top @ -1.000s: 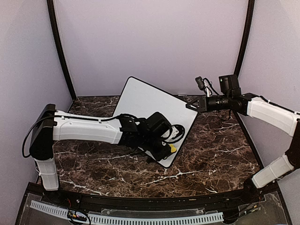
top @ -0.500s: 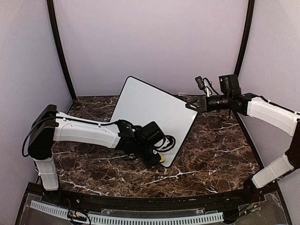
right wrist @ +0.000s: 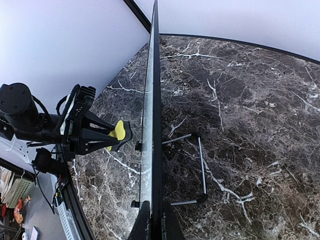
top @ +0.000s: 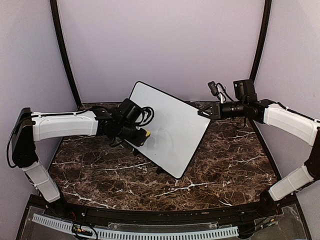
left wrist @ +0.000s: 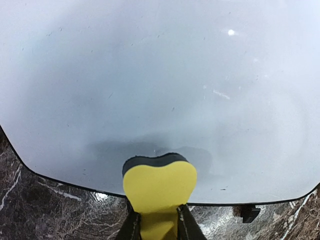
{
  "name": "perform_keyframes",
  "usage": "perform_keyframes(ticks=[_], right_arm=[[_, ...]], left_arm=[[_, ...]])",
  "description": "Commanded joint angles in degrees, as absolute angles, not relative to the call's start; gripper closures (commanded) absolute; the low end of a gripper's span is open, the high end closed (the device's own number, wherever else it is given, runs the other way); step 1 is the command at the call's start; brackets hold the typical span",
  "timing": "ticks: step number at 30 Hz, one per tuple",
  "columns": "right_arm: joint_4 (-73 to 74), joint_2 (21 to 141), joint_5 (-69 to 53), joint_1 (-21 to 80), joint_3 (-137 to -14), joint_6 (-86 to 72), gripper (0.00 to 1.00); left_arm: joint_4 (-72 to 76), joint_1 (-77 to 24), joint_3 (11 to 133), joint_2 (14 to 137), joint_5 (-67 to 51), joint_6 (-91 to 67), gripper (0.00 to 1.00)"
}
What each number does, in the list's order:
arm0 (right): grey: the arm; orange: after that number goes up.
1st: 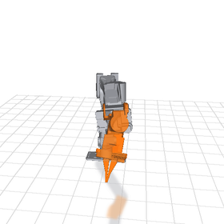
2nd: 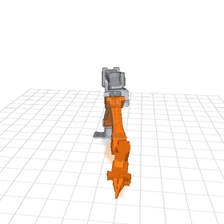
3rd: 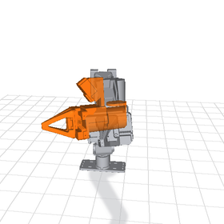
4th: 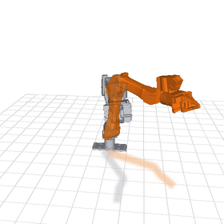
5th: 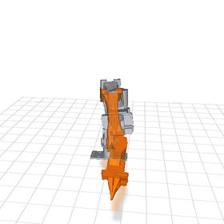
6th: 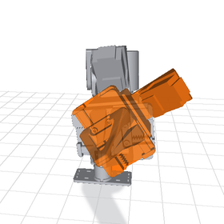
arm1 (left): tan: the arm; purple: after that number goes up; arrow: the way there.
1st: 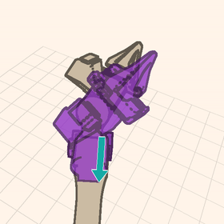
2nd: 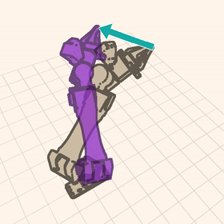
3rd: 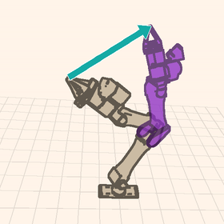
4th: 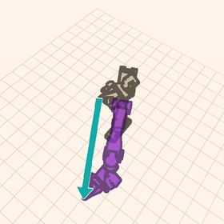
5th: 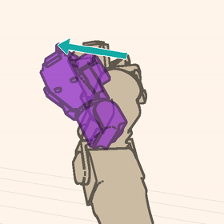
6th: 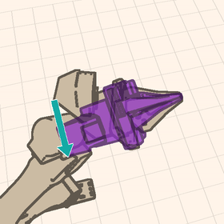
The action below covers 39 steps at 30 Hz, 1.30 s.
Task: Erase the whiteboard
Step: Erase the center of the whiteboard, then place the whiteboard eraser at the center of the board.
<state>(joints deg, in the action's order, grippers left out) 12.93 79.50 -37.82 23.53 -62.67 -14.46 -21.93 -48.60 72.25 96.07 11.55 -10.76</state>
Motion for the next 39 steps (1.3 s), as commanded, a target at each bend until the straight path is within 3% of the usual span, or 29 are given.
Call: perform_keyframes(ticks=[1, 10, 19, 26, 30, 39], right_arm=[[14.9, 78.9, -39.2, 25.2, -62.2, -10.3, 1.0], [15.1, 79.1, -39.1, 25.2, -63.0, -10.6, 1.0], [15.6, 78.6, -38.0, 25.2, -63.1, -10.6, 0.81], [16.0, 78.6, -37.4, 25.2, -63.3, -10.3, 0.76], [16.1, 78.2, -36.3, 25.1, -62.9, -10.0, 0.65], [16.2, 76.3, -33.1, 24.7, -62.8, -10.1, 0.25]], left_arm=[[-23.2, -47.6, 67.4, 93.3, 12.0, -13.4, 1.0], [-23.3, -45.8, 61.7, 90.2, 12.2, -14.8, 1.0], [-24.4, -45.4, 60.5, 88.5, 12.6, -14.5, 1.0], [-24.5, -45.2, 58.9, 88.0, 12.5, -15.0, 1.0], [-25.0, -44.6, 58.4, 87.6, 12.7, -14.9, 1.0], [-25.1, -42.8, 56.3, 88.2, 8.6, -12.1, 1.0]])
